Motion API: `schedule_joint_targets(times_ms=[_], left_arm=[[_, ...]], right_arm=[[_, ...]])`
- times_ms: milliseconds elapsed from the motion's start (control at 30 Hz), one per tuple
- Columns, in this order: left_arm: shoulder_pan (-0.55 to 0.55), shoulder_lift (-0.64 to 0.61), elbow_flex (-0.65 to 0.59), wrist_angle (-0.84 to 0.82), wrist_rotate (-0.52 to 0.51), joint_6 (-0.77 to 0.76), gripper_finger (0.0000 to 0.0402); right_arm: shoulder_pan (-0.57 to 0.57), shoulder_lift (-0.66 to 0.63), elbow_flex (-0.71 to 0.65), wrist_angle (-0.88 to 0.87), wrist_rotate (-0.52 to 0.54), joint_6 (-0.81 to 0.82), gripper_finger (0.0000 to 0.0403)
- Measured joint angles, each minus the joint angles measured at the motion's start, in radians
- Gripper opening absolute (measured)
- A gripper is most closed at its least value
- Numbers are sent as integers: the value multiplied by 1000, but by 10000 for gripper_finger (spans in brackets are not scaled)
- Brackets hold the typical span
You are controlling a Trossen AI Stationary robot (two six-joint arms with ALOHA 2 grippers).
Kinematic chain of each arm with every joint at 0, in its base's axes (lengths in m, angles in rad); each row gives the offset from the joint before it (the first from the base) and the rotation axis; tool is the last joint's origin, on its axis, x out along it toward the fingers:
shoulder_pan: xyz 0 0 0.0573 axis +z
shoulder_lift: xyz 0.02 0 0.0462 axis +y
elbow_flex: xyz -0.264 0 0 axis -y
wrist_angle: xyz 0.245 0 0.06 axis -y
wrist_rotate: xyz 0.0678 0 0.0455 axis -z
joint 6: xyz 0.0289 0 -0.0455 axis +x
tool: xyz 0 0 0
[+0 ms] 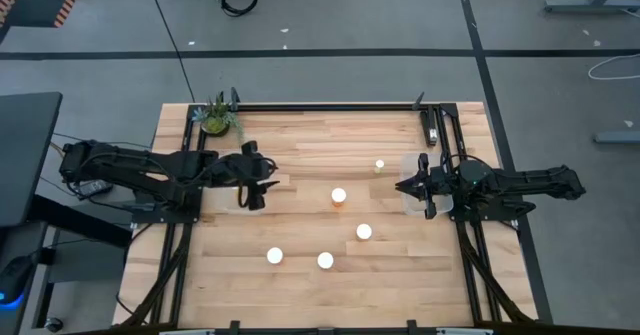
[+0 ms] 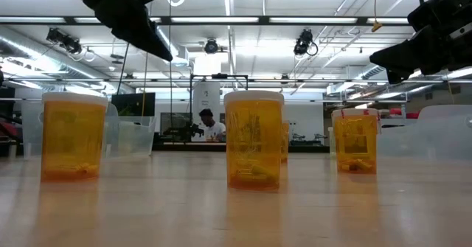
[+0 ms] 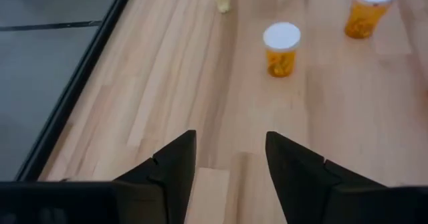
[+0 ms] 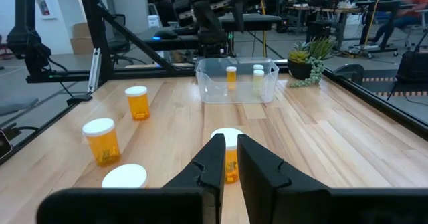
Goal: Pick and place medicine bottles into bin by pill shape (circle, oval)
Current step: Put the small yellow pill bottle into the left transparent bin
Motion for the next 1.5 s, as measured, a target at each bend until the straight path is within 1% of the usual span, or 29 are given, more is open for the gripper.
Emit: schedule_joint_targets(times_ms=[267,467,667,733,800,933,1067,1133,1200,1300,1367,1500], left_arm=[[0,0,0,-2,21,47,172],[0,0,0,79,26,82,173],[0,0,0,91,100,61,167],[0,0,0,91,136,59,164],[-5,0,0,91,160,50,161],[-28,0,0,90,163,31,156],[-44,0,0,90,164,20,156],[-46,0,0,90,164,9,157],[-46,0,0,91,164,-5,155],[-47,7,0,127,157,-5,151],[-46,8,0,162,152,1,149],[-46,8,0,247,150,27,154]], right_arm=[[0,0,0,0,0,0,46],[0,0,0,0,0,0,46],[0,0,-2,14,1,-24,46],[0,0,-2,43,4,-34,46],[0,0,-2,61,4,-8,46],[0,2,-2,173,19,-27,46],[0,2,-2,223,25,-57,46],[0,2,-2,235,53,-61,46],[0,2,-2,238,107,-5,46],[0,5,-2,241,238,113,46],[0,18,-2,241,304,138,46],[-1,65,-2,241,315,134,46]])
